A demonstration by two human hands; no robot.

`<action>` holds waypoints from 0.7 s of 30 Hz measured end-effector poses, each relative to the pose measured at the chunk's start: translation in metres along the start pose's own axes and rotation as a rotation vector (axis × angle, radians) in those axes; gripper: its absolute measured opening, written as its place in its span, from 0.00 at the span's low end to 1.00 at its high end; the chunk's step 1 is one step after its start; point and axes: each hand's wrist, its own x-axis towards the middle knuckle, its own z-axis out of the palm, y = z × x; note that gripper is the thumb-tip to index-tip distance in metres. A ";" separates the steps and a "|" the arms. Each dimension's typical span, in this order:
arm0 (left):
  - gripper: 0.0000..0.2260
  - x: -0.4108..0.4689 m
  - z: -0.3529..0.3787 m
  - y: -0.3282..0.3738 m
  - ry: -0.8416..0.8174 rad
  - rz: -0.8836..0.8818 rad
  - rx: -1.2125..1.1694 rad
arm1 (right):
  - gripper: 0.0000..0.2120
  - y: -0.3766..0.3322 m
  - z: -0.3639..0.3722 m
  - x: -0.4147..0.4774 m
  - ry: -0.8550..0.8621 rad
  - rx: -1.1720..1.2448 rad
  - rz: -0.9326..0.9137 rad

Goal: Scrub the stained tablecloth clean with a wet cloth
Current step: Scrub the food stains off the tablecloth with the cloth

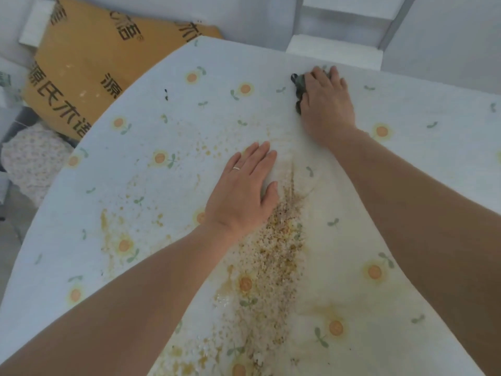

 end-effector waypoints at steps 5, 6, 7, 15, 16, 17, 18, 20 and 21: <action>0.27 -0.002 0.000 0.001 0.015 0.006 0.003 | 0.24 -0.011 0.002 -0.078 -0.013 0.015 -0.092; 0.27 -0.001 0.001 0.001 0.016 0.007 0.004 | 0.24 -0.012 0.003 -0.098 -0.023 0.009 -0.138; 0.27 -0.001 0.001 0.002 0.018 0.005 0.005 | 0.24 -0.011 0.003 -0.110 -0.035 0.007 -0.177; 0.27 0.000 0.000 0.001 0.012 0.006 -0.017 | 0.22 0.000 -0.005 0.020 -0.014 -0.007 -0.065; 0.27 0.001 -0.001 0.001 0.014 0.005 -0.020 | 0.22 -0.002 -0.005 0.026 -0.010 0.000 -0.028; 0.27 0.000 -0.002 0.001 0.015 0.006 -0.025 | 0.23 -0.006 -0.003 0.021 -0.015 0.010 -0.015; 0.27 0.000 -0.003 0.001 0.018 0.008 -0.031 | 0.23 -0.011 -0.002 0.006 -0.015 0.020 -0.021; 0.27 -0.001 -0.003 0.002 0.015 0.006 -0.033 | 0.24 -0.022 0.003 -0.047 -0.018 0.030 -0.055; 0.28 -0.002 -0.003 0.002 0.013 0.000 -0.031 | 0.24 -0.026 0.006 -0.081 -0.023 0.029 -0.060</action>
